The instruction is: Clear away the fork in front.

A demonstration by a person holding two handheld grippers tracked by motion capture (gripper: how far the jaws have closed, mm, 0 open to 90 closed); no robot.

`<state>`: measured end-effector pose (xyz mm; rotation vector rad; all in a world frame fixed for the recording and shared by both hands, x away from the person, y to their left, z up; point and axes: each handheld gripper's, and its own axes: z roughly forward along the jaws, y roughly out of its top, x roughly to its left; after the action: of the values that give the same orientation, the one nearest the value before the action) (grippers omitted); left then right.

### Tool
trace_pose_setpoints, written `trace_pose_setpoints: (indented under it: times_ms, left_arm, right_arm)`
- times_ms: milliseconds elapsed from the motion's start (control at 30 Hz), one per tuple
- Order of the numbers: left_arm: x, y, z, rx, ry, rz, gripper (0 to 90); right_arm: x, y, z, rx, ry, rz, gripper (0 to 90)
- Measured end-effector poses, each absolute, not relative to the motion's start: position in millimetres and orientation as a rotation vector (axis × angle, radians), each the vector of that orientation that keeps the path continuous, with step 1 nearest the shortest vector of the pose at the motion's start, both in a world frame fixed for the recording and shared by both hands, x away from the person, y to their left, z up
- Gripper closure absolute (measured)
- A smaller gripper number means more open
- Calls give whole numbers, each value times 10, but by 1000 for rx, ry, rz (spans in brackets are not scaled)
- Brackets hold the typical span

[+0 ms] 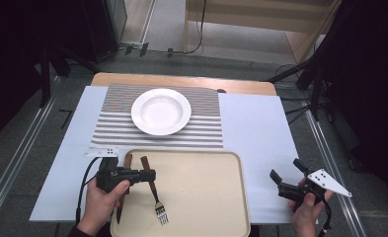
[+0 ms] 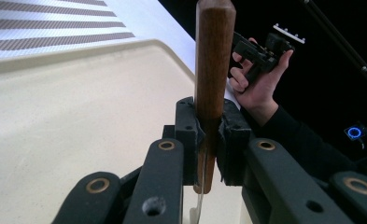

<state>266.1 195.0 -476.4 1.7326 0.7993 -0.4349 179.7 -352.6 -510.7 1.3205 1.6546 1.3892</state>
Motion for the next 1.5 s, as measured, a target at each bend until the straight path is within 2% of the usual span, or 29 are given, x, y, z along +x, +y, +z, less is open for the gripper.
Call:
trace_pose_setpoints:
  times_ms: [233, 833, 1367, 1500]
  left_arm:
    - [2778, 2007, -4857, 1735, 859, -405, 774]
    - [2845, 1901, -4983, 1938, 1007, -102, 587]
    - [2847, 1826, -5016, 1979, 1083, -58, 541]
    - [2833, 1825, -5012, 1993, 1081, -14, 509]
  right_arm:
    - [1807, -3517, -5118, 1322, 1660, 1384, 0]
    - [1815, -3537, -5130, 1330, 1652, 1399, 0]
    - [1821, -3531, -5136, 1332, 1655, 1396, 0]
    - [1823, -3529, -5137, 1334, 1657, 1393, 0]
